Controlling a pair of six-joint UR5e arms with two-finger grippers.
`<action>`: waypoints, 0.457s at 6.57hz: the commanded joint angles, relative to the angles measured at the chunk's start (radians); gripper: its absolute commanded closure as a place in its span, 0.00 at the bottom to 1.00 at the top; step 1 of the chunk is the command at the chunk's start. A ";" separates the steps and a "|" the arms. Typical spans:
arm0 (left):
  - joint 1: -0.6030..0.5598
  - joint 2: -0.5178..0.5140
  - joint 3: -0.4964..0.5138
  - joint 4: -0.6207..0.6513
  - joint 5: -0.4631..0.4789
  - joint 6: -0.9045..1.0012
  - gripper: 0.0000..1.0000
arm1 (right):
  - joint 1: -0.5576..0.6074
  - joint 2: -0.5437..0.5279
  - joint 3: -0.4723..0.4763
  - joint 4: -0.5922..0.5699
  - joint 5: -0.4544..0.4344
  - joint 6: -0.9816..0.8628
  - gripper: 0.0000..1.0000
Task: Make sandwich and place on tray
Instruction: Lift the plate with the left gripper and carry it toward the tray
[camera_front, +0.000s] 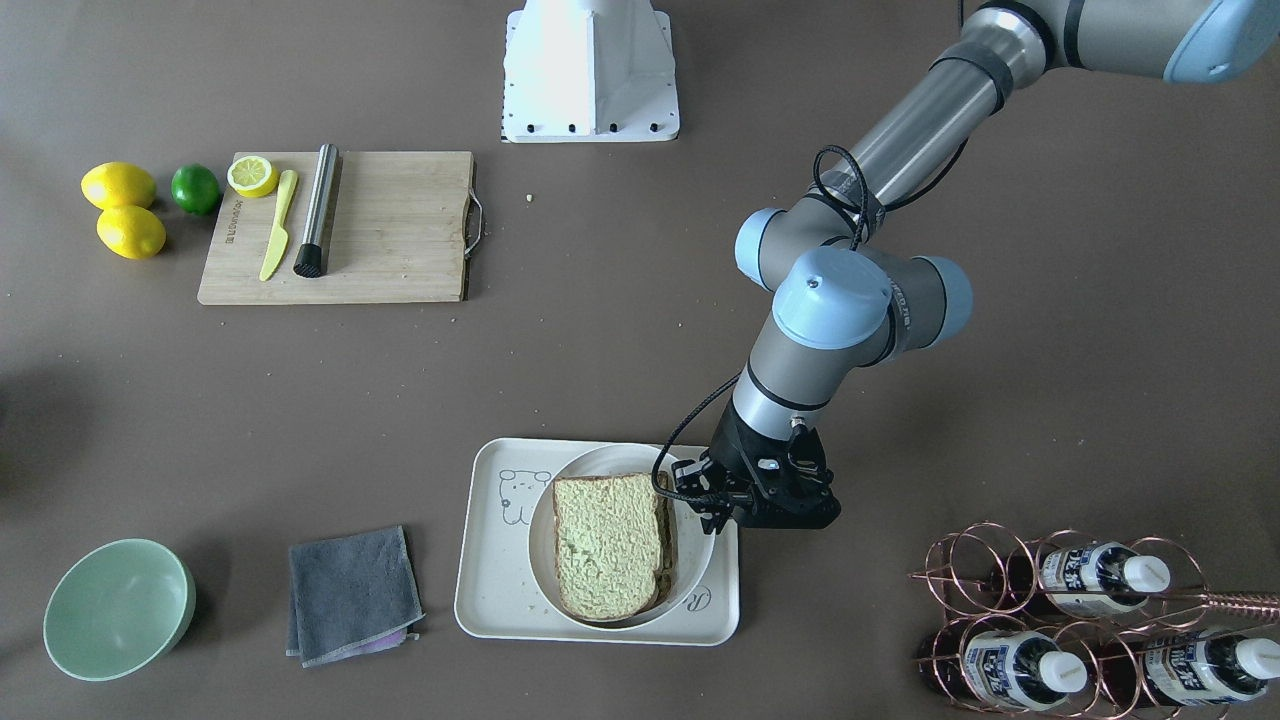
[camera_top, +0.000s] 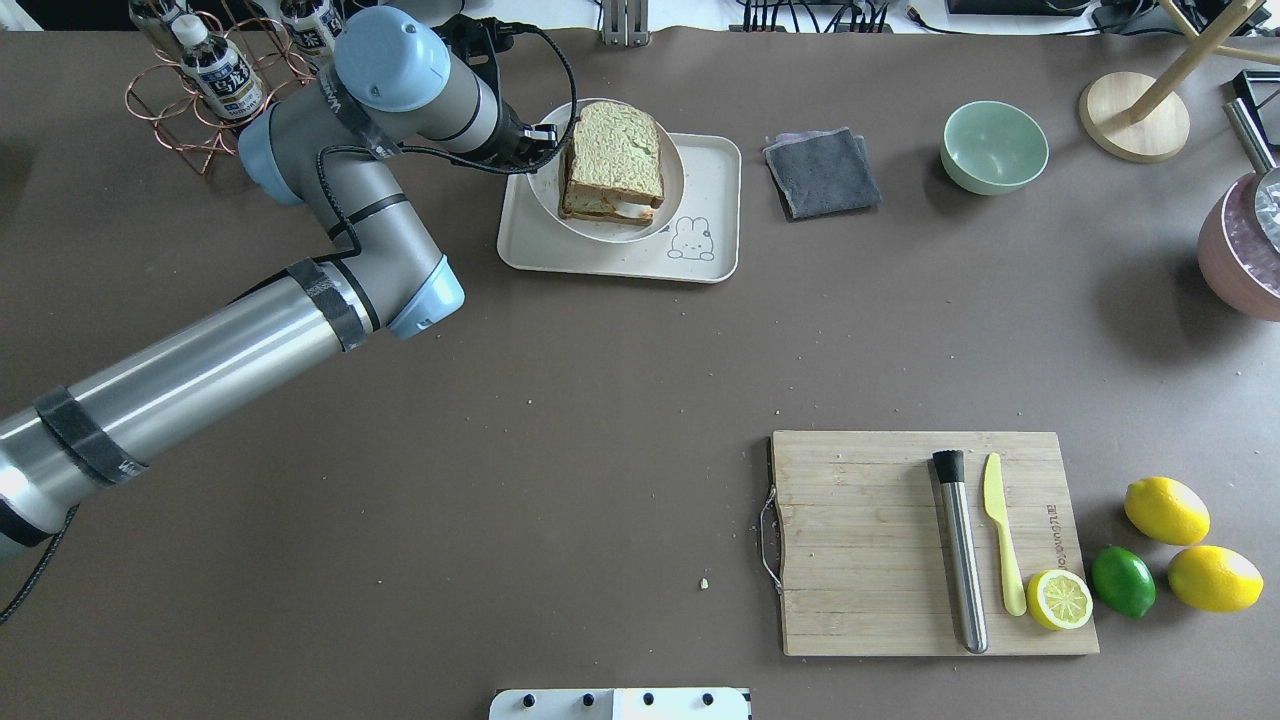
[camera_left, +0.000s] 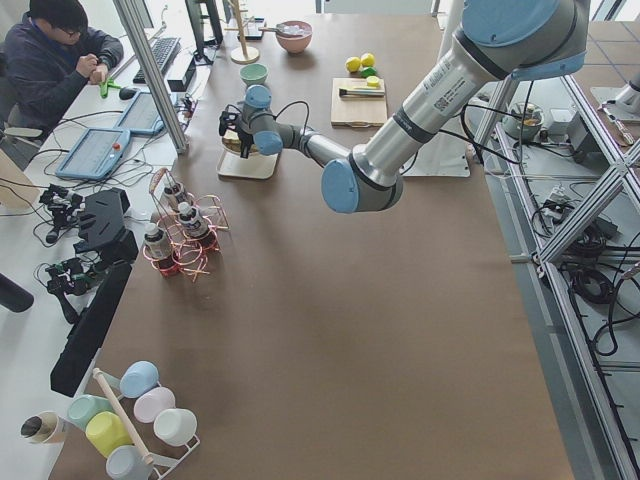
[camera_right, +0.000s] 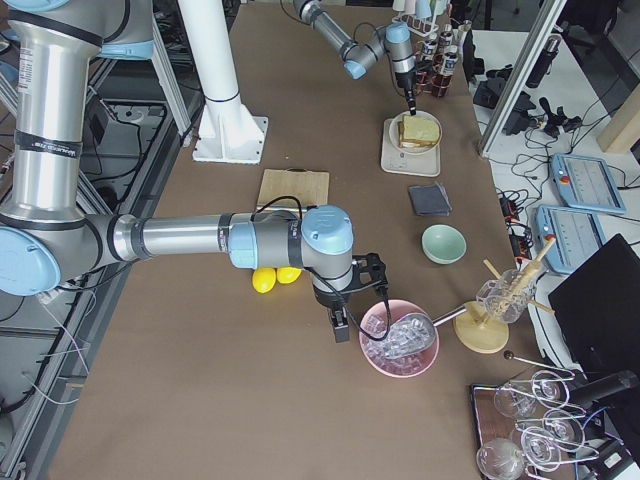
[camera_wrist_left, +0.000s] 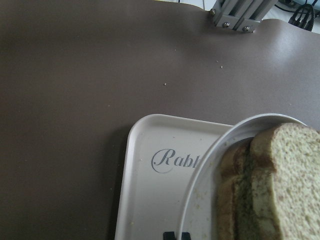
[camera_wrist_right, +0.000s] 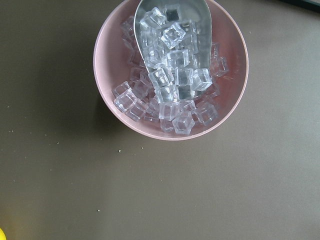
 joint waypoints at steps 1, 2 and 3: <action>0.045 -0.029 0.022 -0.010 0.044 0.000 1.00 | 0.026 -0.009 0.006 -0.005 0.002 -0.005 0.00; 0.048 -0.029 0.022 -0.010 0.046 0.000 1.00 | 0.026 -0.009 -0.001 -0.005 0.002 -0.008 0.00; 0.047 -0.028 0.019 -0.010 0.044 0.003 0.33 | 0.026 -0.009 -0.003 -0.005 0.002 -0.008 0.00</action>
